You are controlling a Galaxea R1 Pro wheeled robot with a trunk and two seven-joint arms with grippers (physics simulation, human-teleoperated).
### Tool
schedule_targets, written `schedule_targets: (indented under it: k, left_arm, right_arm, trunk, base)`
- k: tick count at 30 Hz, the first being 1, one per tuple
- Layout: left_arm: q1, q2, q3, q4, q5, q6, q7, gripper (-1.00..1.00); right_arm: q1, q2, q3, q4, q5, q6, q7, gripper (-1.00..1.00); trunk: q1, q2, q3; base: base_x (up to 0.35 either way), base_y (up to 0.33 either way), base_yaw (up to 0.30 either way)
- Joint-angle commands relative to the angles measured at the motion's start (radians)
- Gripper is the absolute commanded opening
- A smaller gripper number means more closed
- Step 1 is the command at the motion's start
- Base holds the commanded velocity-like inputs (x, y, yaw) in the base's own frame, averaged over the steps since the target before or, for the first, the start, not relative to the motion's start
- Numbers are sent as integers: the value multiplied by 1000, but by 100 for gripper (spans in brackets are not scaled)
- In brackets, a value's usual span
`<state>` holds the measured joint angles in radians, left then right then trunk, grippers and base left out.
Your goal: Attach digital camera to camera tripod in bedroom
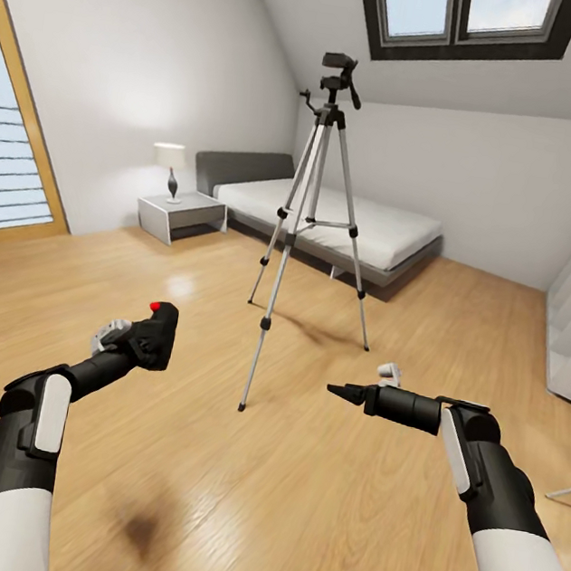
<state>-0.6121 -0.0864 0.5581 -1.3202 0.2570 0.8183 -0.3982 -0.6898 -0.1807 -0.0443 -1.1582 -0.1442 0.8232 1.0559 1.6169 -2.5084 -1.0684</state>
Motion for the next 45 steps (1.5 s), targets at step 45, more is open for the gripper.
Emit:
schedule_targets:
  k: [45]
  left_arm:
    - [-1,12,14,96,47,15,-4,-100]
  right_arm:
    - [-1,3,1,11,0,-2,-1,100]
  trunk:
    - [-47,63,167]
  base:
    - [0,0,0]
